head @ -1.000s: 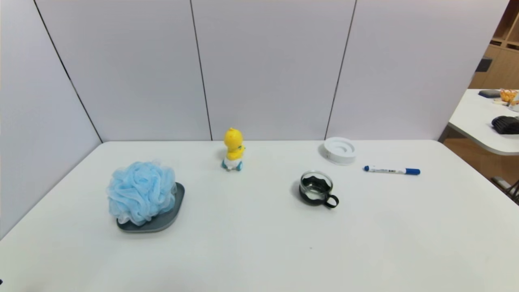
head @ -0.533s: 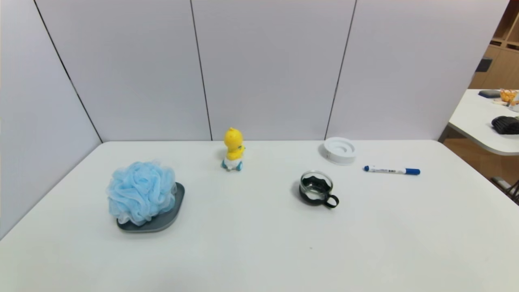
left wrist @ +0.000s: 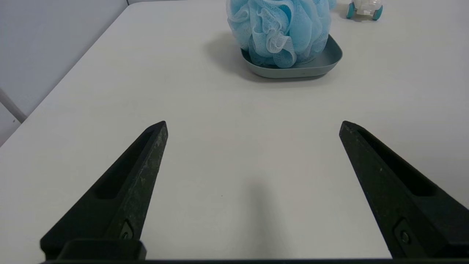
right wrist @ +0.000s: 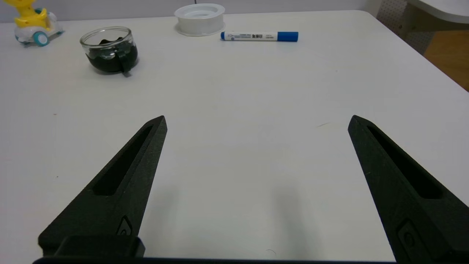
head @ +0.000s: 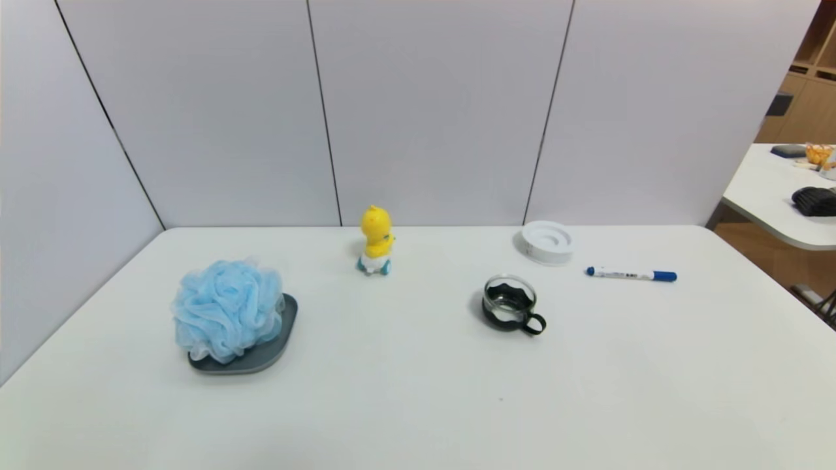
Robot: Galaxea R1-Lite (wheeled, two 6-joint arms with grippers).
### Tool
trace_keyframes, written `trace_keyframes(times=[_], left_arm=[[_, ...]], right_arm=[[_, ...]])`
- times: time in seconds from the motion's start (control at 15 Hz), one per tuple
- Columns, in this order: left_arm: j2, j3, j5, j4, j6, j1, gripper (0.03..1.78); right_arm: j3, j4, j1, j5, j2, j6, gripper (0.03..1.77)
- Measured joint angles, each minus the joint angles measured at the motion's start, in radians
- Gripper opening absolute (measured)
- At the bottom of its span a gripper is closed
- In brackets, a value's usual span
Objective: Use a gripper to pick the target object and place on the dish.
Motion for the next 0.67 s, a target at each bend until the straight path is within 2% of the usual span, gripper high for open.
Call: trace_keyframes(times=[0.67], left_arm=[[0.000, 0.000, 0.000, 0.000, 0.000, 0.000, 1.69]], right_arm=[[0.000, 0.000, 0.000, -0.010, 0.000, 0.007, 1.71]])
